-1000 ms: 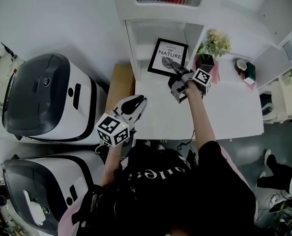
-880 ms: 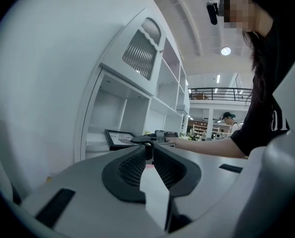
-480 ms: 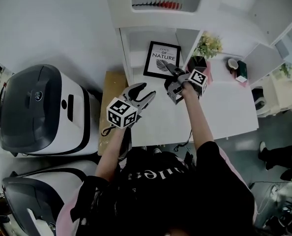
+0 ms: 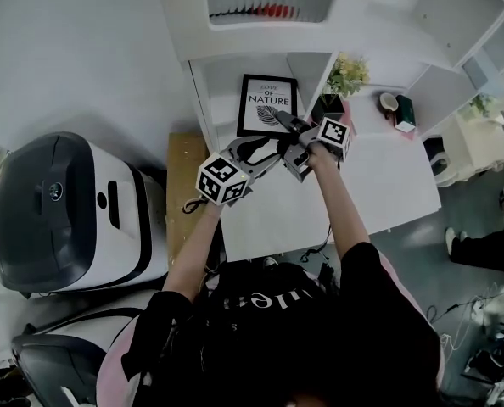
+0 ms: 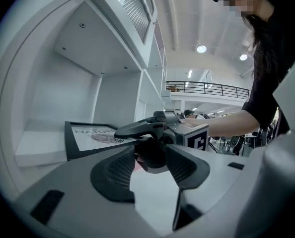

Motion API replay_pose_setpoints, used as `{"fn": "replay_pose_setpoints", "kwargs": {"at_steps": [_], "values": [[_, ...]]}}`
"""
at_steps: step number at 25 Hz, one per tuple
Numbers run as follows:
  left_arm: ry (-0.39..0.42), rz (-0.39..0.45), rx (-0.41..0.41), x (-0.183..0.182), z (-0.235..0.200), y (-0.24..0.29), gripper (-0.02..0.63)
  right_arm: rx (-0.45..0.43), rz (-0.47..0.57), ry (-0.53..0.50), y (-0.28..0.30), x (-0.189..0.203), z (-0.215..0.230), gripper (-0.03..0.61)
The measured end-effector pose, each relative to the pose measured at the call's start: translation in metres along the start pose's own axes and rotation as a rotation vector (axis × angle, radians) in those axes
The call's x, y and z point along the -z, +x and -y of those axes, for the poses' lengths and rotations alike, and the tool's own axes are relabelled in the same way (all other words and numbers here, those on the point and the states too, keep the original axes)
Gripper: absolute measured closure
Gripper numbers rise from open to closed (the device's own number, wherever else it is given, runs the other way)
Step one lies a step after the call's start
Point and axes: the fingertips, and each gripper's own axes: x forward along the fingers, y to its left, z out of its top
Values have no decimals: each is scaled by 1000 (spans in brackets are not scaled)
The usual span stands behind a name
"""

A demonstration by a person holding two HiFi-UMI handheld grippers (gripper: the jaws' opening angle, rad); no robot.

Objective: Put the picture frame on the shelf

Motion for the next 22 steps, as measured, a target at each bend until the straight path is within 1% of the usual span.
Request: {"fn": "replay_pose_setpoints", "kwargs": {"at_steps": [3, 8, 13, 16, 19, 22], "values": [[-9, 5, 15, 0, -3, 5, 411, 4, -14, 2, -1, 2, -5, 522], [-37, 15, 13, -3, -13, 10, 411, 13, -16, 3, -12, -2, -1, 522], [-10, -12, 50, -1, -10, 17, 430, 8, -3, -9, -20, -6, -3, 514], [-24, -12, 41, 3, -13, 19, 430, 10, -2, -16, -20, -6, -4, 508], [-49, -3, 17, 2, -20, 19, 430, 0, -4, -20, -27, -7, -6, 464], [-52, -4, 0, 0, -27, 21, 430, -5, -7, -32, -35, -5, -9, 463]]}}
